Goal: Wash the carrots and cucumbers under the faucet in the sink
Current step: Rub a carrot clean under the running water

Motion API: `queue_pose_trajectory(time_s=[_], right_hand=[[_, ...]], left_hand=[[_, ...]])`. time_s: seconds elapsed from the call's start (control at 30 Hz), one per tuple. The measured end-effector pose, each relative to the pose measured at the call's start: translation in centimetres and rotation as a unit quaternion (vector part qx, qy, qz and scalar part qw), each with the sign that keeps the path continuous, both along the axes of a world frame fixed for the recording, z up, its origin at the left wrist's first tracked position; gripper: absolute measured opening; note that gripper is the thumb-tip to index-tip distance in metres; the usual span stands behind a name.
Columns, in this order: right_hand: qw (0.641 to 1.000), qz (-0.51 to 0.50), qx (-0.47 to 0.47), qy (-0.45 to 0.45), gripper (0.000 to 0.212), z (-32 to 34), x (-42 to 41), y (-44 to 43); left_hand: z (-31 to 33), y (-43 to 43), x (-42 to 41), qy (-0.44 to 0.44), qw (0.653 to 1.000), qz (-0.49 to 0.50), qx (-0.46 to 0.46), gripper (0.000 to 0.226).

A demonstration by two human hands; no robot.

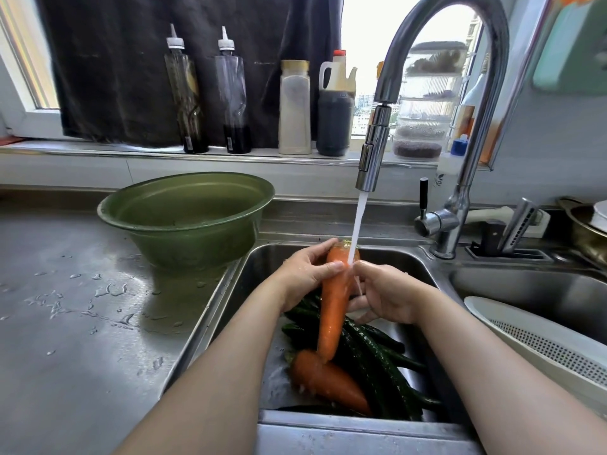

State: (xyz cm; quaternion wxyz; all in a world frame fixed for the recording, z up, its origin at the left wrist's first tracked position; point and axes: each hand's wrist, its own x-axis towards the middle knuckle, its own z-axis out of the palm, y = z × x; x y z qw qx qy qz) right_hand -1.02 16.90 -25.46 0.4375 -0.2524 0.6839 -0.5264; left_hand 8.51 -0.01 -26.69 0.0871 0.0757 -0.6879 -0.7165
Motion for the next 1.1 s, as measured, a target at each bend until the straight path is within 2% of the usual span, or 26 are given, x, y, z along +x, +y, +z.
queue_pose_trajectory(time_s=[0.1, 0.33, 0.47, 0.6, 0.8, 1.0, 1.1], right_hand=[[1.000, -0.011, -0.009, 0.002, 0.032, -0.04, 0.16, -0.13], [1.000, -0.015, -0.012, -0.002, 0.028, 0.04, 0.05, -0.10], [0.999, -0.027, -0.017, 0.014, 0.047, -0.04, 0.36, -0.28], [1.000, -0.015, -0.016, 0.014, 0.034, 0.21, 0.26, -0.05], [0.999, -0.029, -0.020, 0.020, 0.039, -0.02, 0.59, -0.39], [0.999, -0.027, -0.043, 0.005, 0.034, 0.21, 0.74, -0.30], [0.998, -0.042, -0.040, 0.014, 0.035, 0.03, 0.84, -0.50]], left_hand=[[-0.12, -0.11, -0.12, -0.003, 1.000, 0.008, -0.005, 0.082], [-0.19, -0.32, -0.15, 0.003, 1.000, 0.016, 0.001, 0.069], [-0.18, -0.18, -0.16, 0.010, 1.000, 0.014, 0.013, 0.074], [-0.24, -0.42, -0.27, 0.011, 1.000, 0.015, 0.022, 0.070], [-0.30, -0.29, -0.20, 0.023, 0.999, 0.015, 0.032, 0.065], [-0.33, -0.53, -0.07, 0.035, 0.998, 0.012, 0.057, 0.086], [-0.10, -0.25, 0.08, 0.033, 0.998, 0.010, 0.054, 0.072]])
